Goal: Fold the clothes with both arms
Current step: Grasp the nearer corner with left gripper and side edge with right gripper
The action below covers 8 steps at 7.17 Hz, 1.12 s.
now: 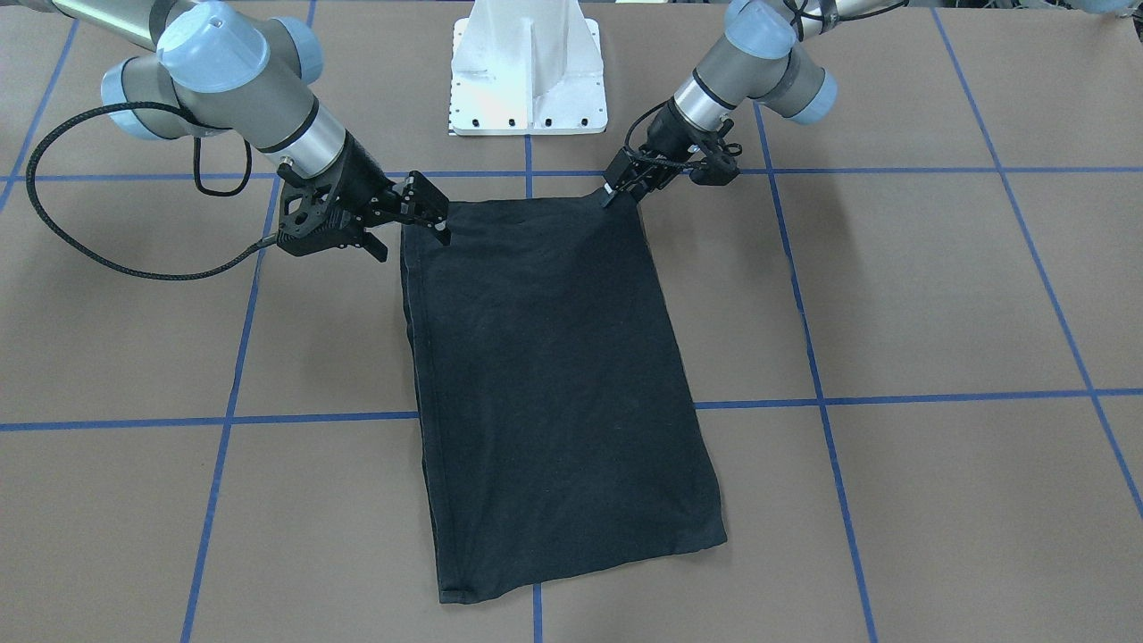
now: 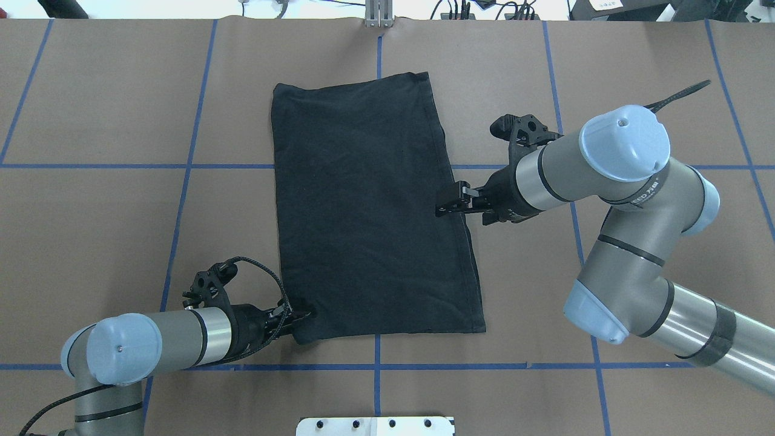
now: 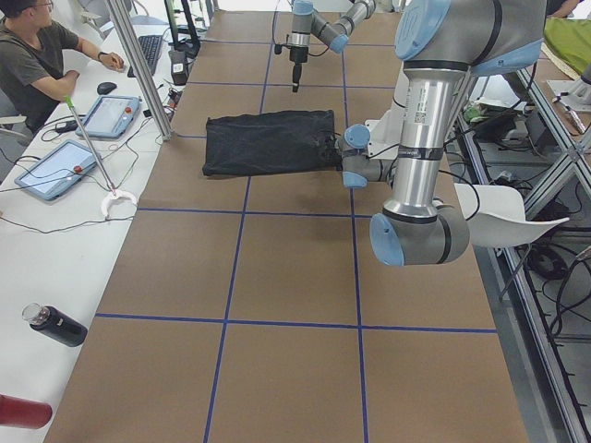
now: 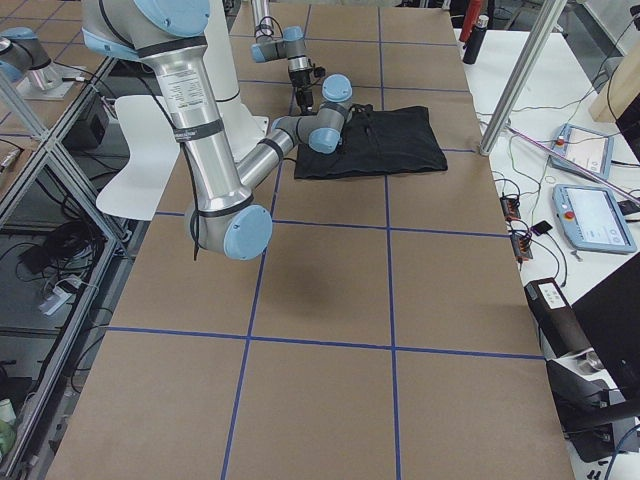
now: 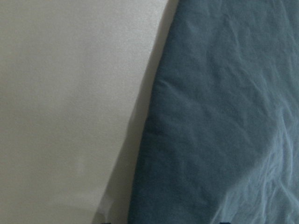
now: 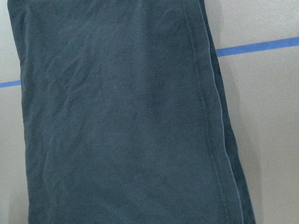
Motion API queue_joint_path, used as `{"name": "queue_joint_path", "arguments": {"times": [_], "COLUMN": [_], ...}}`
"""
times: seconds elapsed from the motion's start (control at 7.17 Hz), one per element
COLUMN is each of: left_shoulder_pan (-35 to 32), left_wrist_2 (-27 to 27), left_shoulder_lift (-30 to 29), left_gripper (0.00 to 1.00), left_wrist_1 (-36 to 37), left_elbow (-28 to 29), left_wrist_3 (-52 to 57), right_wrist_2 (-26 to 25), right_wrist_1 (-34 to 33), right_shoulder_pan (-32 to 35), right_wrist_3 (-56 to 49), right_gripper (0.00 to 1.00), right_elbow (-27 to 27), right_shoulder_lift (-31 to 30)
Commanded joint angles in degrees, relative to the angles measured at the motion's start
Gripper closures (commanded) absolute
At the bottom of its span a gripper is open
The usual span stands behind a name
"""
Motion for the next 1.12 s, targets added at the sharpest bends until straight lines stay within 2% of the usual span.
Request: {"name": "queue_joint_path", "arguments": {"times": [0.0,0.14,0.42,0.56,0.7,0.84,0.98], "left_shoulder_pan": [-0.08,-0.16,-0.60,-0.69,-0.78,-0.87,-0.87], "left_wrist_2": [-0.02,-0.02,-0.02,-0.02,-0.02,-0.02,-0.02], "left_shoulder_lift": [-0.02,0.07,0.16,0.07,0.07,0.07,0.07], "left_gripper": [0.71,0.61,0.30,0.23,0.23,0.30,0.46], "left_wrist_1": [0.01,0.01,0.01,0.01,0.01,0.01,0.01], "left_elbow": [-0.19,0.16,0.16,0.08,0.16,0.08,0.16], "left_wrist_3": [0.16,0.25,0.77,0.77,0.77,0.69,0.42], "right_wrist_2": [0.06,0.06,0.06,0.15,0.15,0.15,0.15], "right_wrist_1": [0.00,0.00,0.17,0.18,0.18,0.18,0.18], "right_shoulder_pan": [0.03,0.03,0.03,0.03,0.03,0.03,0.03], "right_wrist_3": [-0.09,-0.18,-0.44,-0.45,-0.45,-0.45,-0.45], "right_gripper": [0.01,0.01,0.01,0.01,0.01,0.01,0.01], "right_elbow": [-0.03,-0.03,-0.12,-0.12,-0.12,-0.12,-0.12], "right_shoulder_lift": [-0.12,-0.12,-0.64,-0.73,-0.73,-0.73,-0.73]}}
